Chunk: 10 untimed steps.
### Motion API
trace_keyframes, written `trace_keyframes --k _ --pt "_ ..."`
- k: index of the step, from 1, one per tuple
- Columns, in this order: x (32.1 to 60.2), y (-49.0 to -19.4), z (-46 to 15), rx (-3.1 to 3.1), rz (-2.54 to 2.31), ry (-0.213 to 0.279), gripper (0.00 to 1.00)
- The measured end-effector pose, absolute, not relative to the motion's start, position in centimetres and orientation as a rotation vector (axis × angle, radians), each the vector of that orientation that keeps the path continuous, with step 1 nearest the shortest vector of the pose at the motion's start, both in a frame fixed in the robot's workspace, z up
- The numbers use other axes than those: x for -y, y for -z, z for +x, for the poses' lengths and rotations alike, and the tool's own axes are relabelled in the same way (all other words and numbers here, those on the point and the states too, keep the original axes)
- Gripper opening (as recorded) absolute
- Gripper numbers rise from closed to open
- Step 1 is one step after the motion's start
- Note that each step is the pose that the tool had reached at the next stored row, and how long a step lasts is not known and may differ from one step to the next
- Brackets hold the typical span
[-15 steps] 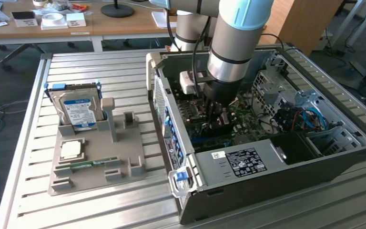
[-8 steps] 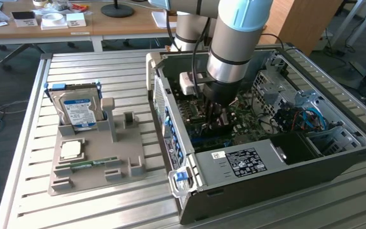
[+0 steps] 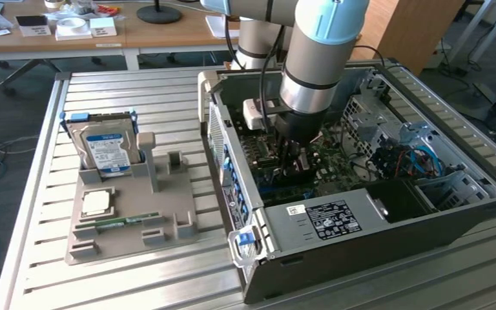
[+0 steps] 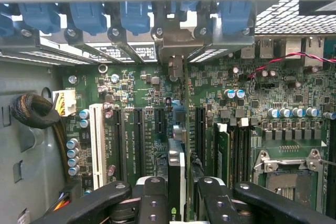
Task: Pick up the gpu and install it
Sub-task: 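Insert the gpu into the slot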
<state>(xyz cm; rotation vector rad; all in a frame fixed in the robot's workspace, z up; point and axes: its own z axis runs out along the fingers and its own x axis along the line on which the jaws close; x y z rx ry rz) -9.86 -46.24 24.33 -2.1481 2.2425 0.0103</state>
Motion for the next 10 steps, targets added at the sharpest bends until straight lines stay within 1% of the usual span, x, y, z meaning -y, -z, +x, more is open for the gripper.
trace_keyframes --k 10 --pt "46.24 -24.29 -9.86 -2.243 -2.148 -0.01 0.26"
